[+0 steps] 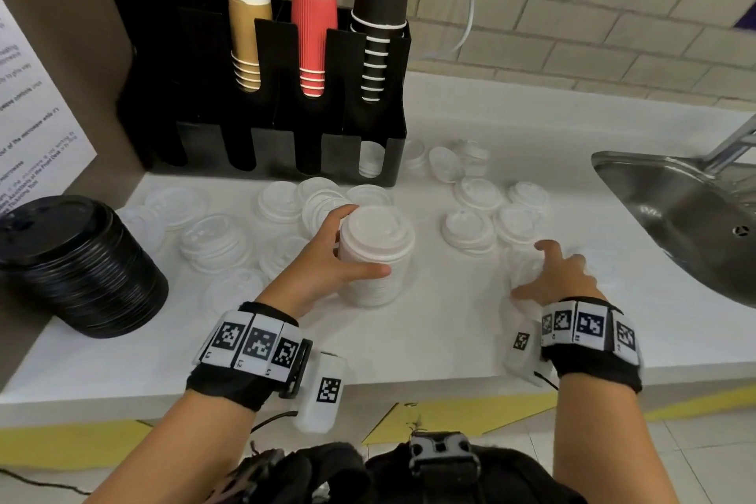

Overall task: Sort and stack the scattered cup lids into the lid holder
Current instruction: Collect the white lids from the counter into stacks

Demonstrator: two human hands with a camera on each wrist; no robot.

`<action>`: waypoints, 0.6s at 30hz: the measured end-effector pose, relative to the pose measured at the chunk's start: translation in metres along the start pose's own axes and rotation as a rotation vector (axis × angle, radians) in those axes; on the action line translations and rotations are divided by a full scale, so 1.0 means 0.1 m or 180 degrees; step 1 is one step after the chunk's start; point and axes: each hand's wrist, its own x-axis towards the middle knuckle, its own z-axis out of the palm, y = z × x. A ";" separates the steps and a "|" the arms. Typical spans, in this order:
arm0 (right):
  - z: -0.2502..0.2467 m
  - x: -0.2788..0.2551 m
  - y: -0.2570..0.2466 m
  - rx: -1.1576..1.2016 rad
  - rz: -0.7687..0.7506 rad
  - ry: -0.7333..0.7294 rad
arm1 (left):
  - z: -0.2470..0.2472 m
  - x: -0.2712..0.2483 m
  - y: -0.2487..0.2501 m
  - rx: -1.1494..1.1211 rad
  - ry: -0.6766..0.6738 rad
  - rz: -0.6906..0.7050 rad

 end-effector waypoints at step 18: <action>0.05 -0.62 -1.11 0.1520 -0.2895 -0.0394 | 0.02 -0.01 0.03 0.0085 0.0005 -0.0032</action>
